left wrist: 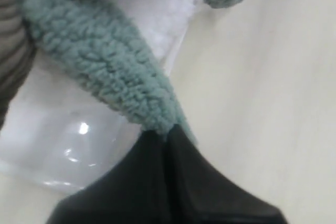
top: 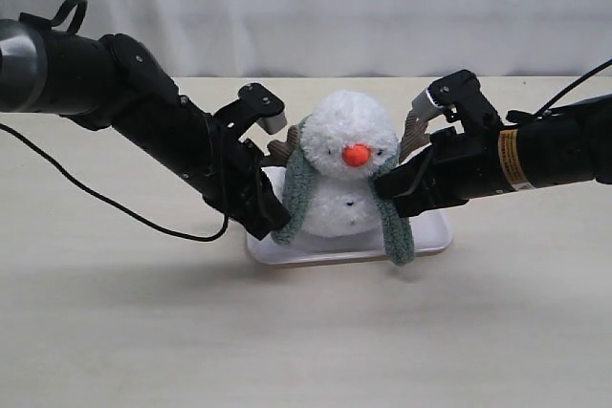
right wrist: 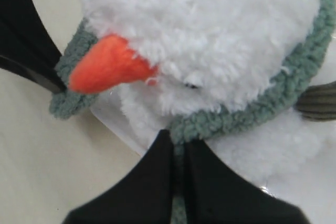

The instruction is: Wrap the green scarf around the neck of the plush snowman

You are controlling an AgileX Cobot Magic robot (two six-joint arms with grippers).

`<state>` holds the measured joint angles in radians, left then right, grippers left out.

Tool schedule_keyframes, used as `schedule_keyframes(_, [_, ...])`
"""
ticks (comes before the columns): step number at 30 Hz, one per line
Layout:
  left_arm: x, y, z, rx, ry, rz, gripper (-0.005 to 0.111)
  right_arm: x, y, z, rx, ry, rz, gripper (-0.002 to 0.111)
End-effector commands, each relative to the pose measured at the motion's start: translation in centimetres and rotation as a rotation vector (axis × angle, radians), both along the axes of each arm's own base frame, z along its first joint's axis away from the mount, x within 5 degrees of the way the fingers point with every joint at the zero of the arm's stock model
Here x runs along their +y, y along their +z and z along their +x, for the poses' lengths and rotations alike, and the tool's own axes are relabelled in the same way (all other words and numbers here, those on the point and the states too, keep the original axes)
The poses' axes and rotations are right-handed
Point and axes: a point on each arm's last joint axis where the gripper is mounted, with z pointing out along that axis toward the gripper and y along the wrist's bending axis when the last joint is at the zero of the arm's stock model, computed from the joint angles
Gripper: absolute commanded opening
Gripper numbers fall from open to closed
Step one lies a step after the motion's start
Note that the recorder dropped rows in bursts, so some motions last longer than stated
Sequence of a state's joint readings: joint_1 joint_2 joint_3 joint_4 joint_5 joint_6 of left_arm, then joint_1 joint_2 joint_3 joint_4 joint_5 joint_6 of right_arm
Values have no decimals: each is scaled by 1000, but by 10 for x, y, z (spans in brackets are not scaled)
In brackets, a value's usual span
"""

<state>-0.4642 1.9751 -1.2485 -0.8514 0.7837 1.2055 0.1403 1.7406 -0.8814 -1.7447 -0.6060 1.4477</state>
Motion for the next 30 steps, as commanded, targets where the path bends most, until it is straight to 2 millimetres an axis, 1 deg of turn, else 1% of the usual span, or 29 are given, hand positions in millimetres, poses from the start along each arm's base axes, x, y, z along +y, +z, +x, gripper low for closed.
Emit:
schedule_keyframes(1, [-7, 4, -6, 67, -25, -88, 0, 0, 4, 0, -16, 2, -2, 4])
schedule_keyframes(5, [-15, 5, -10, 70, -27, -108, 0, 0, 4, 0, -16, 2, -2, 4])
schedule_keyframes(8, [-26, 3, -14, 19, -46, -96, 0, 0, 4, 0, -16, 2, -2, 4])
schedule_keyframes(10, [-36, -1, -14, -20, -18, -91, 0, 0, 4, 0, -14, -1, 0, 4])
schedule_keyframes(13, [-42, -7, -14, -45, -5, -78, 0, 0, 4, 0, -12, -2, 1, 4])
schedule_keyframes(14, [-44, -12, -14, -52, 3, -67, 0, 0, 4, 0, -12, -2, 1, 4])
schedule_keyframes(19, [-46, -22, -12, -30, 36, -77, 0, 0, 4, 0, -11, -1, 2, 4])
schedule_keyframes(24, [-52, -17, -11, -38, 35, -159, 0, 2, 5, -1, 3, 10, 24, 4])
schedule_keyframes(28, [-51, -17, -10, -46, 44, -157, 0, 2, -2, -7, 41, 3, 31, 4])
schedule_keyframes(30, [-51, -17, -10, -47, 46, -156, 0, 5, 0, -11, 60, 42, 69, 4])
